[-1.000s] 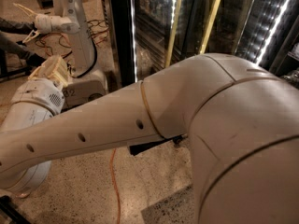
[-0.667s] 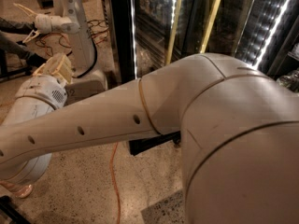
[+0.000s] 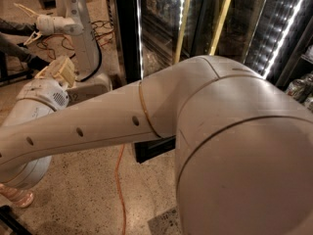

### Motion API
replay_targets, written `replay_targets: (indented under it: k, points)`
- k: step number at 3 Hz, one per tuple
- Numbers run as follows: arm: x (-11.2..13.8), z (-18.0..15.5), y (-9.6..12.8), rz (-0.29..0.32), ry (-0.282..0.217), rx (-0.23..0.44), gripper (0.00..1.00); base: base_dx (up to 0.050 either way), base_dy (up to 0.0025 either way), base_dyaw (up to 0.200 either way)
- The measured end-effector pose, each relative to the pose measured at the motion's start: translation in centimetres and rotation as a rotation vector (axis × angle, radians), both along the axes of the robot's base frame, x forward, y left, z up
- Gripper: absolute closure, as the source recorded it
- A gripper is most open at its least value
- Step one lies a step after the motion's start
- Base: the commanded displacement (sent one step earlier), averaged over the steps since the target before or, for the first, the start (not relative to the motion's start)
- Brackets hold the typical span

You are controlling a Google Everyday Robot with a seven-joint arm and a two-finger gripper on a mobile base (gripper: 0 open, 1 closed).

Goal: Close left fridge door

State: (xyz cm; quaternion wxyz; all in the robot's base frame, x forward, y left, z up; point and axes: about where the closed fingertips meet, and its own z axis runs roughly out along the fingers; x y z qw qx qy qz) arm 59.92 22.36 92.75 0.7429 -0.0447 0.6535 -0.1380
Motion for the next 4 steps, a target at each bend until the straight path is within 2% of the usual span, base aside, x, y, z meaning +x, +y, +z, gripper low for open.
replay_targets:
  k: [1,2,3,4]
  points:
    - [0.9,-0.4,1.0,0.020,0.010,0.005,1.00,0.000,0.00000,0.000]
    - [2.4,-0.4,0.9,-0.015,-0.003,0.034,1.00,0.000,0.00000,0.000]
    - [4.5,-0.5,0.9,-0.022,0.000,0.061,1.00,0.000,0.00000,0.000]
    - [4.8,-0.7,1.5,0.001,0.008,0.060,1.00,0.000,0.00000,0.000]
